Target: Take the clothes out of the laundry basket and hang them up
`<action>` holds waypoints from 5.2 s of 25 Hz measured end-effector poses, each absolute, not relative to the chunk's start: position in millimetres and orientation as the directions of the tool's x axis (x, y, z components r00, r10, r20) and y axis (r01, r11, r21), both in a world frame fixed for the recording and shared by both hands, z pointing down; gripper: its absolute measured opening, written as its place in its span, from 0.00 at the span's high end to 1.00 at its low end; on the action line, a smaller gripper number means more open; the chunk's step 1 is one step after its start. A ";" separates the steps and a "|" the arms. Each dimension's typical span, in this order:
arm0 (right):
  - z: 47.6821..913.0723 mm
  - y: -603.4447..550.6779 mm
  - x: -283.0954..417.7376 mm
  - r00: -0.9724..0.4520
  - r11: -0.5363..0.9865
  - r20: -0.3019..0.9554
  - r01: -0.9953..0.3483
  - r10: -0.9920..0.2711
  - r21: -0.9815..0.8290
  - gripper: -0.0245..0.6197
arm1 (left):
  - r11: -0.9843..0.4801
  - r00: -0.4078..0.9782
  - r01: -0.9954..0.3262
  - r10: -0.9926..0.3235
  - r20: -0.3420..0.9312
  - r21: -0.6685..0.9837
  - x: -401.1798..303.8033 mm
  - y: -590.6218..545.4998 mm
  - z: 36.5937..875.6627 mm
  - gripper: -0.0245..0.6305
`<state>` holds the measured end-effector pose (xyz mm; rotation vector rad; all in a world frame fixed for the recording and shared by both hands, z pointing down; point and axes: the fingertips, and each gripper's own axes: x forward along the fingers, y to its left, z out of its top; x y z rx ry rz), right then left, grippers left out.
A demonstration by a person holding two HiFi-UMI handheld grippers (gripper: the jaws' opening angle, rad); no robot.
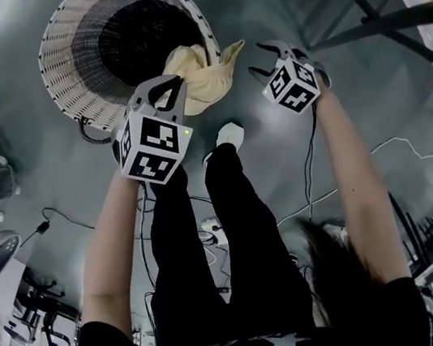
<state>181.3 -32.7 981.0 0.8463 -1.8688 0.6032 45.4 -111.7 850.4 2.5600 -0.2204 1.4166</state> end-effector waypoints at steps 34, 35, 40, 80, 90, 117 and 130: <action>836.8 1.0 194.4 -0.167 0.441 0.880 -0.896 -0.445 0.053 0.90 | -0.987 0.575 -0.157 -0.079 0.814 0.016 30.6 -121.4 761.2 0.92; 821.8 2.0 192.9 -0.155 0.418 0.871 -0.906 -0.466 0.063 0.90 | -0.988 0.578 -0.157 -0.082 0.812 0.011 28.4 -122.2 753.6 0.92; 746.7 6.5 174.0 -0.125 0.333 0.824 -0.940 -0.553 0.081 0.90 | -0.987 0.594 -0.158 -0.085 0.800 0.013 11.3 -122.3 720.9 0.92; 299.2 41.8 137.0 0.175 0.168 0.600 -0.866 -0.781 0.471 0.90 | -0.974 0.933 0.021 0.099 0.345 0.224 -3.5 -45.4 415.7 0.92; 284.5 34.6 126.1 0.216 0.125 0.618 -0.879 -0.756 0.461 0.90 | -0.909 0.907 0.116 0.261 0.330 0.400 6.4 -9.7 440.3 0.70; 283.7 26.7 89.5 0.120 0.209 0.583 -0.859 -0.804 0.467 0.90 | -0.760 0.732 0.423 0.608 0.308 0.493 59.7 -6.4 465.7 0.40; 294.2 44.2 106.9 0.210 0.123 0.589 -0.872 -0.781 0.474 0.90 | -0.809 0.762 0.389 0.551 0.338 0.442 44.2 2.6 460.1 0.86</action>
